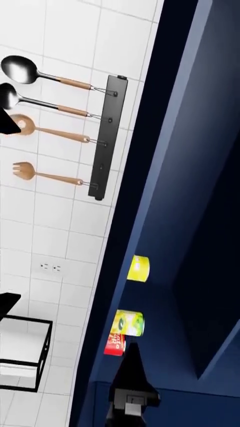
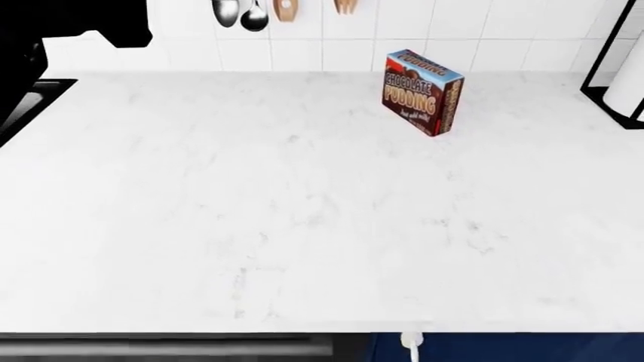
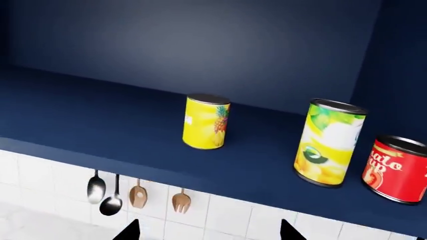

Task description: Pick the cans from the counter and place them in their designated side in the cabinet.

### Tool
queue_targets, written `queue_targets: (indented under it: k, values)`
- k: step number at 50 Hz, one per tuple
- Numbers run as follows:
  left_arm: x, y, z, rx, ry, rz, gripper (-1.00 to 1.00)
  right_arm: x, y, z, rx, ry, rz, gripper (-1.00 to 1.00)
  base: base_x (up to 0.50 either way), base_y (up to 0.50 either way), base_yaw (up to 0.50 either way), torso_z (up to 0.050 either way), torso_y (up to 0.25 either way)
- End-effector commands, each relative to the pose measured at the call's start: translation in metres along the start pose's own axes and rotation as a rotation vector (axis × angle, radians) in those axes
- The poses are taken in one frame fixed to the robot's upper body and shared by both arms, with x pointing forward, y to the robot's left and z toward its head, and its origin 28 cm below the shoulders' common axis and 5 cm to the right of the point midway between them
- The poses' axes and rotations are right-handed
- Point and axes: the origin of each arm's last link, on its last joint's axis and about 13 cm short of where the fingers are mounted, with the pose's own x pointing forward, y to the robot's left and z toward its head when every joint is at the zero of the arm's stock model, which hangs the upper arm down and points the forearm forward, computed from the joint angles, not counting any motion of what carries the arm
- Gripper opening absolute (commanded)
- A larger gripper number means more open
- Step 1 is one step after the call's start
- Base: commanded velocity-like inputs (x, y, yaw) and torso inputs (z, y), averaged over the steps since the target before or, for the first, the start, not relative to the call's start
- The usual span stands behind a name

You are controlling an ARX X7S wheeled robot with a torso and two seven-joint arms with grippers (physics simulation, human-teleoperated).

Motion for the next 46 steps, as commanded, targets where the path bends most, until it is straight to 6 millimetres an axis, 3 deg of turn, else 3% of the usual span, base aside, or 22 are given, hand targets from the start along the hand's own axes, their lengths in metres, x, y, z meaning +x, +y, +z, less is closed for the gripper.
queue_targets:
  k: [1,46]
  values:
    - [0.0001,-0.0004,0.0005,0.001,0.000,-0.002,1.00,0.0000,0.0000,0.0000,0.000,0.000,0.000,1.00,-0.23,0.00,0.00,0.000,0.000]
    - [0.0018,-0.0019,0.0002,0.010,0.002,0.001,1.00,0.0000,0.0000,0.0000,0.000,0.000,0.000,1.00,-0.26,0.00,0.00,0.000,0.000]
